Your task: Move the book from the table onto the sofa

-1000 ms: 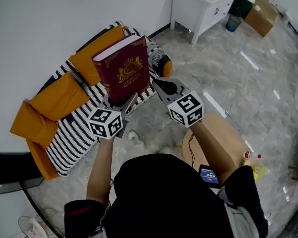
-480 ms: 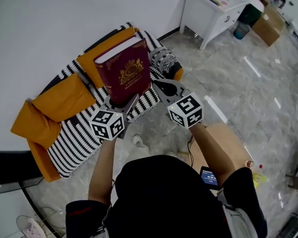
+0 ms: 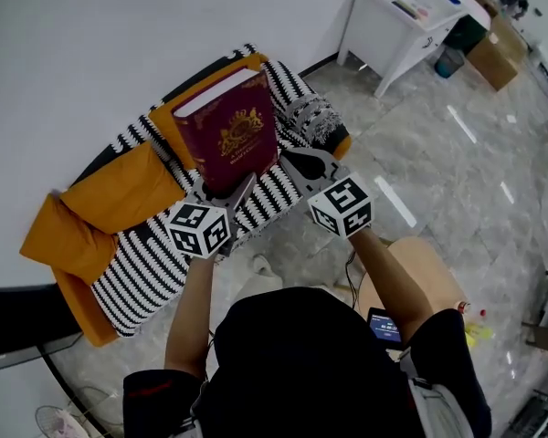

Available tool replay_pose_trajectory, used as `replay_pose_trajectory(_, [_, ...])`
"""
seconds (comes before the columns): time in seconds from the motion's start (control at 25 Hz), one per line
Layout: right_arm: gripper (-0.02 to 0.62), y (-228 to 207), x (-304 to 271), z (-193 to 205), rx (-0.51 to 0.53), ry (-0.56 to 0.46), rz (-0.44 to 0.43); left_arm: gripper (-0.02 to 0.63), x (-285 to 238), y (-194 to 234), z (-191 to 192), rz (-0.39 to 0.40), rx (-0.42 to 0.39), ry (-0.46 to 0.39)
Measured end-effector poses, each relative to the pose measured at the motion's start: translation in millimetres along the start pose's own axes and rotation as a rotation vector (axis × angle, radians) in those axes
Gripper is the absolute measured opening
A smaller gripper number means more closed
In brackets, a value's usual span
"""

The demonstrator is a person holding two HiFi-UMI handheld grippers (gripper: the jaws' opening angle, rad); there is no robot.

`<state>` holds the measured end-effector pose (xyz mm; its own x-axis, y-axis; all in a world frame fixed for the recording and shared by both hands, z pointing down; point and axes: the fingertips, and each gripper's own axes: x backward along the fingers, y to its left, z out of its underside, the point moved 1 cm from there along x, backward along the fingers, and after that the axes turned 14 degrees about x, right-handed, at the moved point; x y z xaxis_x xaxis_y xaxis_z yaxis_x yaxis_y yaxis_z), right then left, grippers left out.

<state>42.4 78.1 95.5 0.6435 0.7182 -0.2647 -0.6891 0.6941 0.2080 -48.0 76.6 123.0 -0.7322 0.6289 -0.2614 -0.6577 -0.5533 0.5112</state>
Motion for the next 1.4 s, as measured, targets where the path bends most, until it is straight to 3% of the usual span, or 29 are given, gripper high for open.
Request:
replay_pose_trajectory(0.36, [0.017,7,-80,-4,-0.015,0.049,0.009,0.244,6,78,-15,0.015,0.052,0.018])
replay_pose_trajectory(0.68, [0.017,13,-105,-8,-0.010,0.067,-0.012,0.244,10,102,-18,0.002,0.083,0.021])
replay_pose_trajectory(1.4, [0.017,-16,-154,35,-0.063,0.130,-0.101,0.244,-35,153,2,-0.066,0.155,0.090])
